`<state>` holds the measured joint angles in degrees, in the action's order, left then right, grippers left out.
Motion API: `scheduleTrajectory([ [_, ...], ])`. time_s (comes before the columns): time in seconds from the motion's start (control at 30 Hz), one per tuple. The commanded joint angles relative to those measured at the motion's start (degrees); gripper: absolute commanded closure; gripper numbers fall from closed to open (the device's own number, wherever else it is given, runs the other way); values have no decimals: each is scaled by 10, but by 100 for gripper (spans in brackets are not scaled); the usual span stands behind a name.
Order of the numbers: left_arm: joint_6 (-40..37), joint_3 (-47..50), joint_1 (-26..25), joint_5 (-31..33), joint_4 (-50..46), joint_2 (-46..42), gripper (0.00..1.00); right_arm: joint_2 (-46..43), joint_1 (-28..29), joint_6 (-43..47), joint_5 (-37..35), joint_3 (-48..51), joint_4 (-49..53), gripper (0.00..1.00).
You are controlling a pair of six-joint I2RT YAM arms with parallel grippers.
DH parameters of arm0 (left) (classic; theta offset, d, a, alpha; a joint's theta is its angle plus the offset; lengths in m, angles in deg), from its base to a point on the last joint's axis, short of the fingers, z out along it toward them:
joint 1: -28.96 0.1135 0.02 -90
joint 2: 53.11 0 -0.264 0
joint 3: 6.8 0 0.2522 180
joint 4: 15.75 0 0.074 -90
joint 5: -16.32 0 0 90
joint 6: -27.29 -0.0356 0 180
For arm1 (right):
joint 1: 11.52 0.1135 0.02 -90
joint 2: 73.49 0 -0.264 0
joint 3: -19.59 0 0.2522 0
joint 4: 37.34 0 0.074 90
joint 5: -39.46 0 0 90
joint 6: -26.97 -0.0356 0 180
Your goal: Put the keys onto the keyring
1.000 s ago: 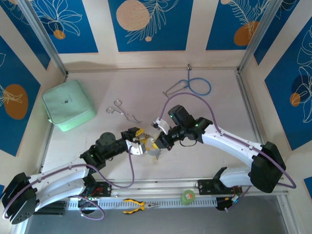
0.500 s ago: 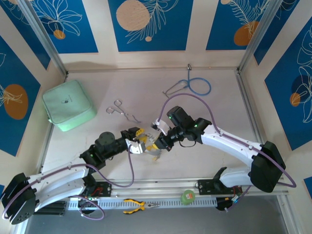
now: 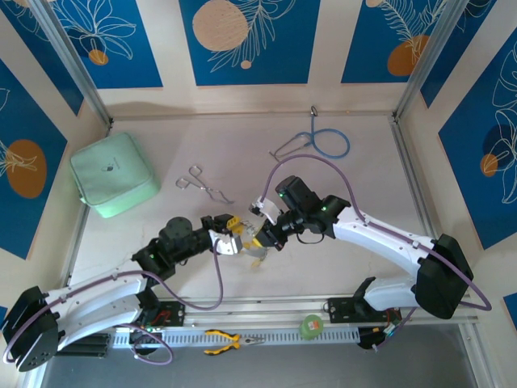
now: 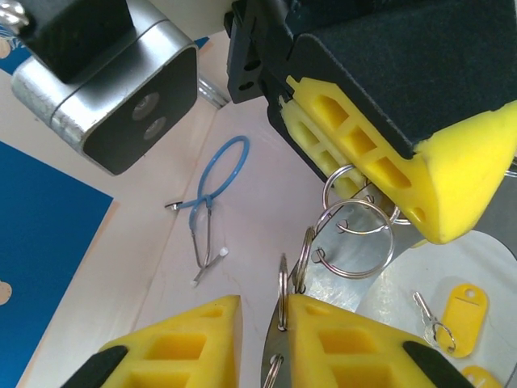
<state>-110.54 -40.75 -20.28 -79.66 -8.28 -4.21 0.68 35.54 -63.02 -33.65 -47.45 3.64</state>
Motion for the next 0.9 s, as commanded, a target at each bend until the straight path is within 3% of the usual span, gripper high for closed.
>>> scheduleTrajectory([
  [0.0,8,-26,-3,1,-31,4,78,-8,16,31,24,-23,10,100],
  [0.43,78,-64,-3,-20,-109,27,80,-34,53,120,-89,-16,7,100],
  [0.87,103,-69,-2,-31,-121,28,98,-52,68,157,-152,0,-15,100],
])
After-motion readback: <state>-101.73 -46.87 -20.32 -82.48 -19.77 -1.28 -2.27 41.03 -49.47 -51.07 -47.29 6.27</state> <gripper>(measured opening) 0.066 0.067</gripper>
